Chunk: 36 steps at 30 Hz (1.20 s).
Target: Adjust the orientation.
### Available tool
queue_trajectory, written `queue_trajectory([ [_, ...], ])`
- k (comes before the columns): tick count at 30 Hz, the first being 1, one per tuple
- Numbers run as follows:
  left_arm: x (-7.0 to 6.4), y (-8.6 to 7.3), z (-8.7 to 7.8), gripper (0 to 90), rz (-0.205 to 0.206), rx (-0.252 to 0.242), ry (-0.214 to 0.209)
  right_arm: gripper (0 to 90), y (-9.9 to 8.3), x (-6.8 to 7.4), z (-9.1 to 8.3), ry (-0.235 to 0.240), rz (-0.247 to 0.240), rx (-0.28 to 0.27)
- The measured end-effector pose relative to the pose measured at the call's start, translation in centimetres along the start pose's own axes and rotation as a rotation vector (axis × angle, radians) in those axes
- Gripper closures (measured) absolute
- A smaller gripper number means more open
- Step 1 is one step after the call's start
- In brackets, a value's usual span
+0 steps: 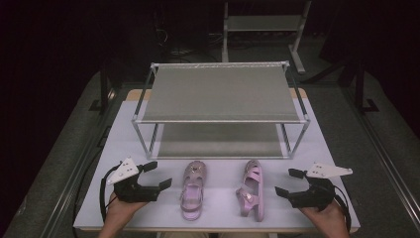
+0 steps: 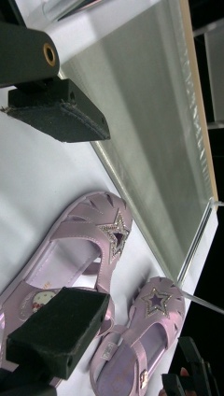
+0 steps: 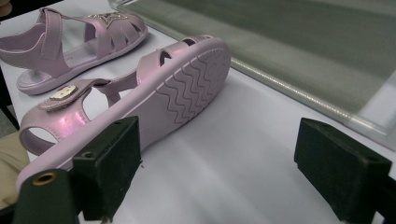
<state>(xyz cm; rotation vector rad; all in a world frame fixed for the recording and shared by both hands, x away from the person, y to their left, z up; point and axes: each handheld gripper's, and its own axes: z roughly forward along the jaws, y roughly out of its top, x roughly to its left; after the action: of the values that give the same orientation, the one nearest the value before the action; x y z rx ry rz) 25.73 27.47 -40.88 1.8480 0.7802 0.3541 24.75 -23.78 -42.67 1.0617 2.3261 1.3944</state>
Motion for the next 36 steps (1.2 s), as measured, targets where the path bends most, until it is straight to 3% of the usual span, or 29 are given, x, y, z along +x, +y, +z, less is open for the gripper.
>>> queue_trajectory([
  [5,0.0,0.1,0.2,17.8,-0.005,0.001,-0.004,14.3,-0.2,0.0,0.2,-0.006,0.013,0.025],
  [7,0.0,0.0,0.2,17.8,-0.008,-0.002,-0.003,14.4,-0.3,0.0,0.2,-0.022,0.021,0.025],
  [17,-0.5,-0.1,-0.1,18.9,-0.014,-0.004,-0.011,14.4,-0.1,0.1,-0.3,-0.016,0.018,0.006],
  [32,-1.7,-0.1,1.0,25.7,-0.007,0.039,-0.079,14.4,0.0,0.3,-0.1,-0.018,0.006,0.012],
  [36,-2.5,-0.1,1.4,31.3,-0.003,0.050,-0.107,14.5,0.1,0.2,-0.2,-0.024,0.007,0.007],
])
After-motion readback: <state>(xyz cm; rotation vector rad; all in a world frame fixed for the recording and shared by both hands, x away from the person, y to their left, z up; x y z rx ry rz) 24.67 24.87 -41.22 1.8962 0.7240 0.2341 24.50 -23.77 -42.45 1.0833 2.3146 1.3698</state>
